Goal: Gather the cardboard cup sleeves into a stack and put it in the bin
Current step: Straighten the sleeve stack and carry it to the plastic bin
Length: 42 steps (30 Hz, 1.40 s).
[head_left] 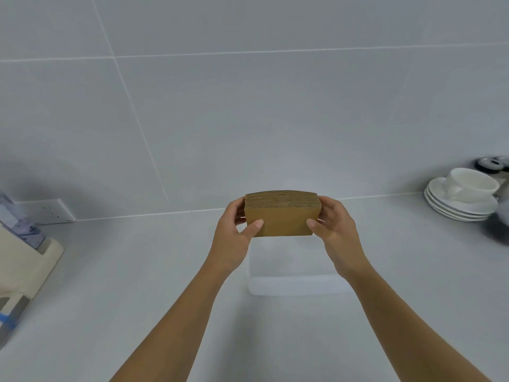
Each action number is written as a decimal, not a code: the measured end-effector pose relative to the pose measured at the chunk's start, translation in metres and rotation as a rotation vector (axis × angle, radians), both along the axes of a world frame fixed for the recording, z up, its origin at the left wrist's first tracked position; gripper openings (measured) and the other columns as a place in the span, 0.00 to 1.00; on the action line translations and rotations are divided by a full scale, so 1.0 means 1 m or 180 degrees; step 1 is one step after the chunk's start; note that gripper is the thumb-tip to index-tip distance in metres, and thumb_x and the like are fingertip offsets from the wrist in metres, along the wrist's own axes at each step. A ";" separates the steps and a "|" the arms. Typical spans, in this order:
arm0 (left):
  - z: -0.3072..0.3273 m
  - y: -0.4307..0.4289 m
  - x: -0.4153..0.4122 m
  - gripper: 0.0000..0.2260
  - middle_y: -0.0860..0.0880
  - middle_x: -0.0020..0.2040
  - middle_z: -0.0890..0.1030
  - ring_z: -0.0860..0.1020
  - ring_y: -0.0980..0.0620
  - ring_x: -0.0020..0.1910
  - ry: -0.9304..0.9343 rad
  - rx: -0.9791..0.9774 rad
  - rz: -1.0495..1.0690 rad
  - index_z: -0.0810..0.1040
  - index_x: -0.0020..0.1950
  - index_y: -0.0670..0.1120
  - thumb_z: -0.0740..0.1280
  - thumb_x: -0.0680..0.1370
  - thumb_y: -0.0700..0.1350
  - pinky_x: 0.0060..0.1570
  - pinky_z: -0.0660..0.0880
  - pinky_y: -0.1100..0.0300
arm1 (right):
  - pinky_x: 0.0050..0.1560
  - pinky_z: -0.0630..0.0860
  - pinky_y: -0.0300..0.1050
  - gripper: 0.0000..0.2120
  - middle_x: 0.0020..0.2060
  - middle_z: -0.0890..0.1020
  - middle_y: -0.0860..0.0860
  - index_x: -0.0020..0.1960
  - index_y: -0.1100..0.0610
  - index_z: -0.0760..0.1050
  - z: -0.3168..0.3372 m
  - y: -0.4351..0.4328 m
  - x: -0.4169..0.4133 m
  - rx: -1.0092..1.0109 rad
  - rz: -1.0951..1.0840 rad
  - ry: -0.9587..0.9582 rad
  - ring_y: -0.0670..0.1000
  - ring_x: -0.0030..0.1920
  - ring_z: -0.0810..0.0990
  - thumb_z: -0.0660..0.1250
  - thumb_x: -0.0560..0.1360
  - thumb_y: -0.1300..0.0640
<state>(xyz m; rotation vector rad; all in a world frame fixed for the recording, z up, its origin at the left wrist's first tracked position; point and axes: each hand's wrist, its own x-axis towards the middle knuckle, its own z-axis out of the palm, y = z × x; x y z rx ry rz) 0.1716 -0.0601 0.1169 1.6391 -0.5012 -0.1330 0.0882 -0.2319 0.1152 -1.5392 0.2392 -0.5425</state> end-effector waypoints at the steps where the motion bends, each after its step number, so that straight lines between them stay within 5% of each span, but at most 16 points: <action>1: -0.001 -0.005 -0.001 0.19 0.51 0.57 0.78 0.75 0.52 0.57 0.0050 0.0019 -0.0002 0.70 0.63 0.49 0.67 0.74 0.37 0.53 0.72 0.63 | 0.49 0.73 0.41 0.20 0.54 0.79 0.48 0.56 0.48 0.69 -0.002 -0.005 -0.002 0.0012 -0.0005 0.0040 0.46 0.53 0.78 0.64 0.73 0.70; 9: -0.020 -0.033 -0.002 0.18 0.51 0.56 0.78 0.76 0.57 0.54 0.0671 0.0187 -0.0054 0.70 0.63 0.50 0.66 0.75 0.39 0.47 0.72 0.66 | 0.42 0.73 0.36 0.17 0.49 0.80 0.48 0.56 0.53 0.71 -0.018 -0.034 -0.001 0.0161 -0.0073 0.0677 0.43 0.49 0.78 0.64 0.72 0.69; 12: -0.031 -0.038 0.004 0.15 0.54 0.53 0.78 0.75 0.61 0.50 0.0989 0.0335 -0.0041 0.71 0.60 0.51 0.66 0.76 0.40 0.42 0.71 0.69 | 0.50 0.74 0.41 0.17 0.51 0.80 0.52 0.60 0.58 0.71 -0.027 -0.041 0.006 0.0293 -0.0037 0.1095 0.50 0.53 0.78 0.65 0.72 0.68; 15: -0.042 -0.046 0.010 0.13 0.53 0.52 0.78 0.76 0.56 0.51 0.1452 0.0548 0.0031 0.73 0.59 0.48 0.65 0.76 0.40 0.47 0.71 0.63 | 0.56 0.74 0.49 0.13 0.50 0.80 0.55 0.55 0.59 0.73 -0.036 -0.047 0.014 0.0385 -0.0036 0.1468 0.54 0.53 0.78 0.65 0.72 0.68; 20: -0.058 -0.059 0.021 0.09 0.45 0.56 0.78 0.76 0.46 0.55 0.1868 0.0945 0.0094 0.74 0.56 0.42 0.64 0.76 0.39 0.60 0.72 0.50 | 0.46 0.75 0.44 0.08 0.46 0.80 0.54 0.43 0.57 0.75 -0.048 -0.055 0.028 0.0405 0.0129 0.1953 0.52 0.48 0.79 0.62 0.73 0.68; 30: -0.086 -0.080 0.044 0.12 0.41 0.56 0.76 0.75 0.43 0.55 0.2081 0.1395 0.0491 0.72 0.57 0.37 0.64 0.76 0.42 0.60 0.73 0.45 | 0.60 0.74 0.56 0.12 0.56 0.76 0.64 0.55 0.70 0.71 -0.073 -0.060 0.058 0.0255 -0.0055 0.2519 0.59 0.55 0.76 0.60 0.74 0.66; 34: -0.091 -0.084 0.047 0.12 0.40 0.54 0.77 0.76 0.43 0.53 0.2018 0.1468 0.0567 0.73 0.55 0.37 0.65 0.76 0.43 0.57 0.75 0.45 | 0.62 0.69 0.66 0.05 0.43 0.71 0.59 0.45 0.68 0.69 -0.082 -0.057 0.063 0.0129 -0.0122 0.2661 0.55 0.44 0.68 0.58 0.73 0.65; 38: -0.096 -0.085 0.049 0.10 0.41 0.51 0.78 0.76 0.44 0.48 0.1985 0.1449 0.0643 0.75 0.52 0.36 0.65 0.75 0.42 0.55 0.76 0.47 | 0.47 0.70 0.50 0.08 0.44 0.71 0.56 0.49 0.67 0.70 -0.087 -0.056 0.064 0.0053 -0.0104 0.2704 0.54 0.44 0.69 0.58 0.73 0.63; 42: -0.099 -0.087 0.049 0.10 0.44 0.44 0.76 0.74 0.47 0.42 0.1929 0.1431 0.0686 0.76 0.50 0.36 0.65 0.75 0.43 0.51 0.76 0.48 | 0.43 0.66 0.45 0.10 0.45 0.72 0.54 0.54 0.63 0.69 -0.091 -0.055 0.065 -0.0022 -0.0106 0.2697 0.52 0.44 0.69 0.58 0.75 0.59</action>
